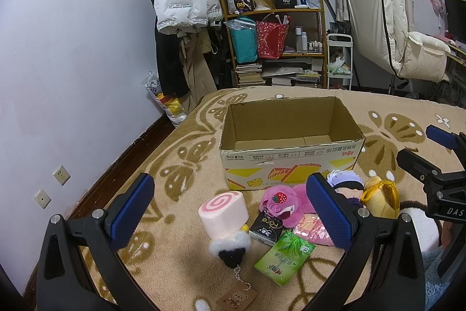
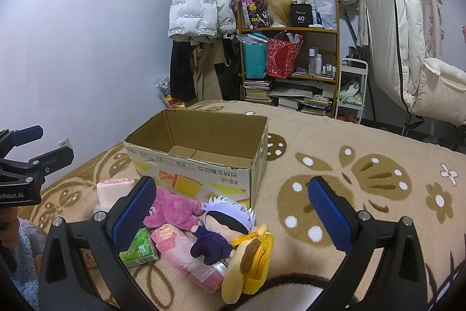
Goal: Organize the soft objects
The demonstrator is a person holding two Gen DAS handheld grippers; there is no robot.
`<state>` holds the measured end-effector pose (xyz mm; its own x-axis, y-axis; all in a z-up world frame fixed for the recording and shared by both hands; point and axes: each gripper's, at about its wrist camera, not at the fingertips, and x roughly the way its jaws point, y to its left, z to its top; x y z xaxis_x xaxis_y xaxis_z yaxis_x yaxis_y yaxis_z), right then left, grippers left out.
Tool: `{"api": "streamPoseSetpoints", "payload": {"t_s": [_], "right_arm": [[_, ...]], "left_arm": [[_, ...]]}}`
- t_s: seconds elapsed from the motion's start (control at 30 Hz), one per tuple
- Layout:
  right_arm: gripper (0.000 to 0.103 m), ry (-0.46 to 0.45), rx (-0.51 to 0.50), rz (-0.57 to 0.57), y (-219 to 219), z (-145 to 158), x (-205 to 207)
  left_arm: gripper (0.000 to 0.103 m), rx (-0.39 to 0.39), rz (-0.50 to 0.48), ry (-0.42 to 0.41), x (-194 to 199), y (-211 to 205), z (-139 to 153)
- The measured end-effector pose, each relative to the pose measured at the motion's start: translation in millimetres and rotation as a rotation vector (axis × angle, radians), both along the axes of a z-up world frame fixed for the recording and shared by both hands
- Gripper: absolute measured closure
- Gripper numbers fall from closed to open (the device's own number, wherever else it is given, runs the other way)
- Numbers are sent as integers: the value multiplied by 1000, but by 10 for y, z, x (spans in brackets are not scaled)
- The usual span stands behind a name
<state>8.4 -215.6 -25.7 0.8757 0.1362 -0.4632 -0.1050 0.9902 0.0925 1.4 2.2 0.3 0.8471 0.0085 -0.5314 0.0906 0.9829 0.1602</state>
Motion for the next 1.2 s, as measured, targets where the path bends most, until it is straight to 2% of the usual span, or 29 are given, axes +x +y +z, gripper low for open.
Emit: {"api": "streamPoseSetpoints", "payload": {"t_s": [0.43, 0.7, 0.8, 1.07, 1.2], "right_arm": [[0, 5, -1, -1, 44, 4, -10], [0, 14, 0, 2, 81, 5, -8], [0, 19, 1, 4, -15, -95, 22], [0, 42, -1, 0, -31, -118, 66], [0, 67, 13, -5, -49, -148, 133]], "left_arm": [[0, -3, 10, 4, -18, 25, -40], [0, -4, 20, 37, 40, 62, -87], [0, -11, 12, 65, 80, 78, -97], [0, 1, 3, 178, 317, 103, -232], [0, 57, 0, 210, 427, 46, -350]]}}
